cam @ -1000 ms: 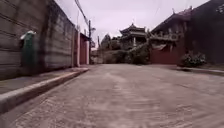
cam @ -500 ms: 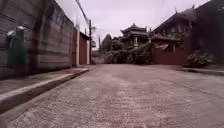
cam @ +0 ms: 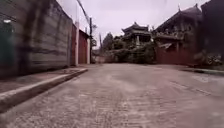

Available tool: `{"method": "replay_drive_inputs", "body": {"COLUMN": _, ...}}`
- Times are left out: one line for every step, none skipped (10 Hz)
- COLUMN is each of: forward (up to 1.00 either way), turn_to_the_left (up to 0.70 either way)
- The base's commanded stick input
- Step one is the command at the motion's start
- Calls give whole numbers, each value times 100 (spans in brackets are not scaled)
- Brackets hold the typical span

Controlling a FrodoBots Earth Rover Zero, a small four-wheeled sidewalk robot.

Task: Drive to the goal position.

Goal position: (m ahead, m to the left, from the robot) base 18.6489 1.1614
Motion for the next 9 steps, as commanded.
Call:
{"method": "replay_drive_inputs", "body": {"forward": 100, "turn_to_the_left": 0}}
{"method": "replay_drive_inputs", "body": {"forward": 100, "turn_to_the_left": 0}}
{"method": "replay_drive_inputs", "body": {"forward": 100, "turn_to_the_left": 0}}
{"method": "replay_drive_inputs", "body": {"forward": 100, "turn_to_the_left": 0}}
{"method": "replay_drive_inputs", "body": {"forward": 100, "turn_to_the_left": 0}}
{"method": "replay_drive_inputs", "body": {"forward": 100, "turn_to_the_left": 0}}
{"method": "replay_drive_inputs", "body": {"forward": 100, "turn_to_the_left": 0}}
{"method": "replay_drive_inputs", "body": {"forward": 100, "turn_to_the_left": 0}}
{"method": "replay_drive_inputs", "body": {"forward": 100, "turn_to_the_left": 0}}
